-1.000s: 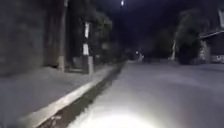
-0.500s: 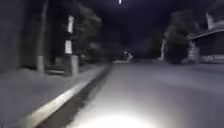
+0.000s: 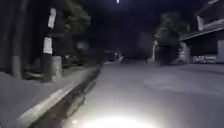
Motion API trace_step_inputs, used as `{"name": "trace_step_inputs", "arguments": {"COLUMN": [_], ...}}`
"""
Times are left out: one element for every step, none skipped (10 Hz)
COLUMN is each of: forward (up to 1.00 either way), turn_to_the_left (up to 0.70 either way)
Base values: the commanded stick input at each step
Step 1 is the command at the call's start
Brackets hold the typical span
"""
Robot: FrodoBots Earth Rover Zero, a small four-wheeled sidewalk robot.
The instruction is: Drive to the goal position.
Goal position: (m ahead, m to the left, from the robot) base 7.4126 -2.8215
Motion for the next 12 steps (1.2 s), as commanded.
{"name": "trace_step_inputs", "arguments": {"forward": [1.0,1.0,1.0,1.0,1.0,1.0,1.0,1.0,1.0,1.0,1.0,1.0], "turn_to_the_left": [0.0,0.0,0.0,0.0,0.0,0.0,0.0,0.0,0.0,-0.22,-0.36,-0.4]}}
